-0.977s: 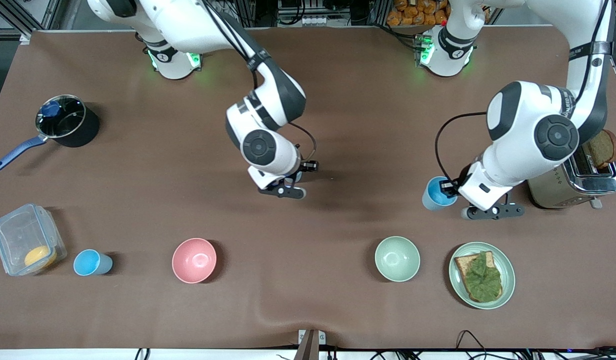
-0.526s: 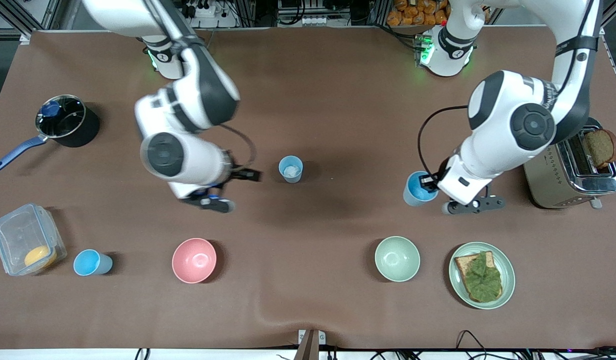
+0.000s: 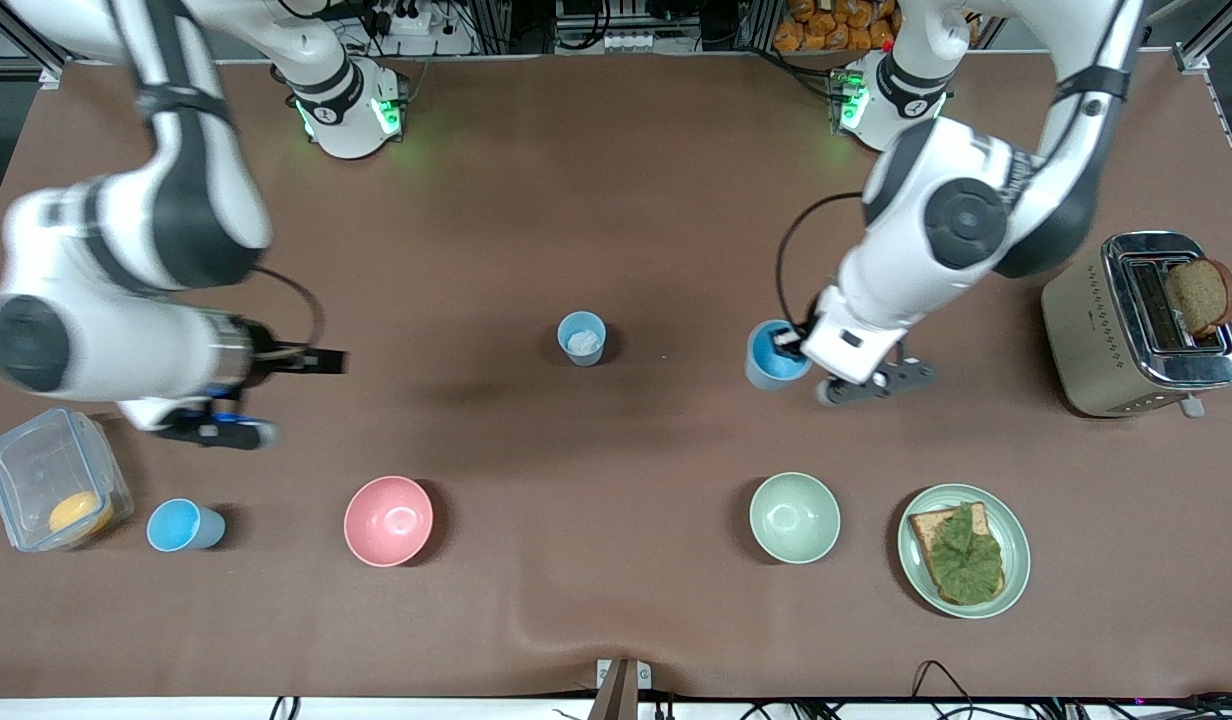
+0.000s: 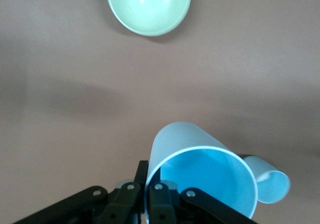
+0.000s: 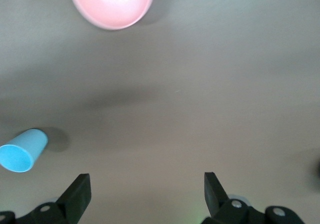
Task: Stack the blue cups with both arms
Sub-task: 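Withdraw the right gripper while the left gripper carries its cup over the center cup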
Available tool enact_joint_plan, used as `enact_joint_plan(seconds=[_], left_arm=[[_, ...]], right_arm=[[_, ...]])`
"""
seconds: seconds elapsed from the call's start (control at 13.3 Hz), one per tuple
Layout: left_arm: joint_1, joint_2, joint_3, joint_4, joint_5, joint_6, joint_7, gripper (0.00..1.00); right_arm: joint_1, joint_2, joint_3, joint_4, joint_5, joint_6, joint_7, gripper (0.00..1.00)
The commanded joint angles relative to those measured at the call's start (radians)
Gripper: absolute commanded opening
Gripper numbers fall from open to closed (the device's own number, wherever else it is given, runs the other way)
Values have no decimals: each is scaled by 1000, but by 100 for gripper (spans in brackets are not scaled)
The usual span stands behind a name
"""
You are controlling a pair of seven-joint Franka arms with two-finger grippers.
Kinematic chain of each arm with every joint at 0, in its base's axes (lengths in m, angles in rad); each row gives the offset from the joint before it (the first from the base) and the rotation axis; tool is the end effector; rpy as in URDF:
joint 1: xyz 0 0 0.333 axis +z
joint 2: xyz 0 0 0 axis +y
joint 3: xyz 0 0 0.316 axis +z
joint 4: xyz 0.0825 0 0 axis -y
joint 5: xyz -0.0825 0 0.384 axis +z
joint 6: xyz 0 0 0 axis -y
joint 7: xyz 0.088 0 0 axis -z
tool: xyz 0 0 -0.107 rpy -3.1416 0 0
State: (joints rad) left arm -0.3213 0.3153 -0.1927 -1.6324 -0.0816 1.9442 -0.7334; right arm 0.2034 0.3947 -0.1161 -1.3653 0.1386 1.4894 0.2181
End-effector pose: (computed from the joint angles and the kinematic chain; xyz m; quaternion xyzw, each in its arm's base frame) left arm 0.5702 -0.3140 0.4398 0.9894 0.1286 -0.0388 0.0554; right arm 0.6413 0.0841 0.4769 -0.9877 0.0669 0.1390 0.0257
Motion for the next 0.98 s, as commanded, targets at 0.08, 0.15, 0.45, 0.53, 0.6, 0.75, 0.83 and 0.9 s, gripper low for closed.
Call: enact_joint_plan(seconds=[0.08, 0.15, 0.45, 0.53, 0.6, 0.75, 0.83, 0.9], left_arm=[[-151, 137, 12, 169, -9, -7, -249, 0], [-194, 178, 16, 207, -3, 13, -311, 0], [-346, 292, 22, 253, 61, 116, -510, 0], [-369, 309, 21, 253, 81, 122, -547, 0], [-392, 318, 21, 252, 89, 131, -578, 0], [-407, 327, 19, 246, 106, 131, -595, 0], [-407, 331, 19, 244, 108, 131, -598, 0], [-413, 341, 19, 244, 108, 131, -598, 0]], right_arm=[[-132, -236, 32, -199, -77, 141, -144, 100], [-162, -296, 32, -231, -77, 181, -173, 100], [-206, -402, 26, -209, -89, 82, -174, 100], [-206, -399, 26, -178, -89, 2, -172, 100], [-206, -396, 26, -172, -89, -39, -169, 100], [-203, -396, 26, -179, -114, -58, -178, 100], [-197, -398, 29, -181, -125, -61, -172, 100], [-196, -396, 30, -179, -151, -52, -168, 100]])
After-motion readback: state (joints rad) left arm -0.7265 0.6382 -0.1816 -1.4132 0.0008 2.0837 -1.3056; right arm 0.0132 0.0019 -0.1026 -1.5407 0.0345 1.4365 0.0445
